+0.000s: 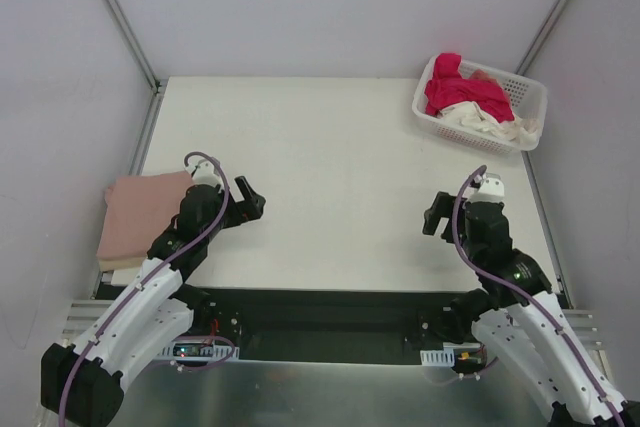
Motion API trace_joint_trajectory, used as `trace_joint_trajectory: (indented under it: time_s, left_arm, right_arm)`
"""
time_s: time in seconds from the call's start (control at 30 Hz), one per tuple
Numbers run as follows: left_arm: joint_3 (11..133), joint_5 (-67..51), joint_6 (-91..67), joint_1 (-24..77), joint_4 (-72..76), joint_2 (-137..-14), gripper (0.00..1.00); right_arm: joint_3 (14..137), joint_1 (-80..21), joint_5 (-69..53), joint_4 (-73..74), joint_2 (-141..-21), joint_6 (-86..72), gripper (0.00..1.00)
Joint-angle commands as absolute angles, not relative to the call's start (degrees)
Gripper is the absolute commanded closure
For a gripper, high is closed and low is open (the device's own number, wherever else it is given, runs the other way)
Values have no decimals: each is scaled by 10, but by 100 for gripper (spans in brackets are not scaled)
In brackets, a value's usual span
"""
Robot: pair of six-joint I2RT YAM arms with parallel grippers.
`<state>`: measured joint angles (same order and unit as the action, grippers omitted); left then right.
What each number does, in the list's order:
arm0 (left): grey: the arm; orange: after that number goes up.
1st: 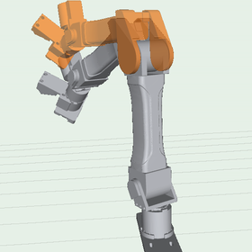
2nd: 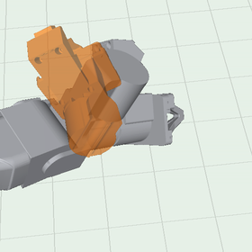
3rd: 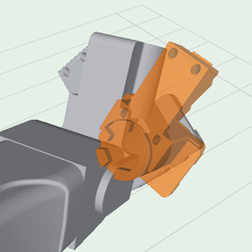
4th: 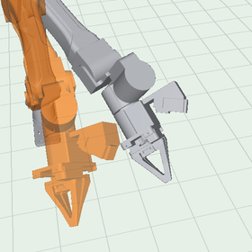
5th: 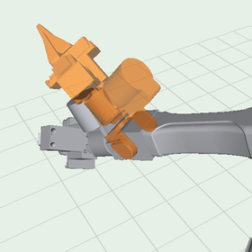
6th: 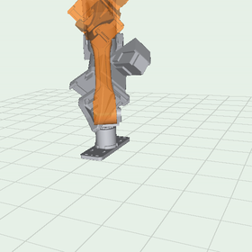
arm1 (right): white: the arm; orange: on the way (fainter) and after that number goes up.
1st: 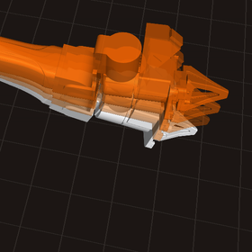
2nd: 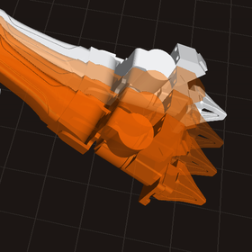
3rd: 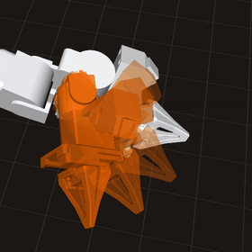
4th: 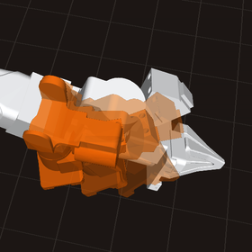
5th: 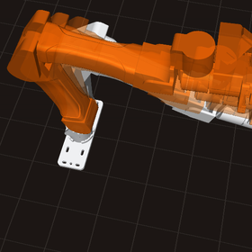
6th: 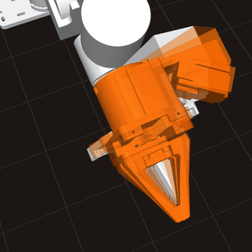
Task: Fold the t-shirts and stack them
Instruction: Grab crumpled tshirt from bin with the right arm
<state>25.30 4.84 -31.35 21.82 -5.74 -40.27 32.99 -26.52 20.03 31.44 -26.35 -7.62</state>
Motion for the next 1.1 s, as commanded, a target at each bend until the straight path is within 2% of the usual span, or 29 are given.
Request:
trace_joint_trajectory:
  time_s: [0.0,0.33,0.73,0.93,1.07]
  left_arm:
    - [242,45,-307,224,-31,-397,1]
    - [241,21,-296,224,-22,-400,1]
    - [243,7,-287,225,-14,-423,1]
    - [243,21,-285,224,-13,-436,1]
    - [243,29,-285,225,-12,-445,1]
  right_arm:
    - [392,-266,199,279,-312,-51,3]
    - [576,-258,307,305,-500,-48,3]
    - [826,-99,186,352,-771,-26,3]
    - [893,-40,171,352,-894,-11,3]
    - [999,-12,156,360,-990,-7,3]
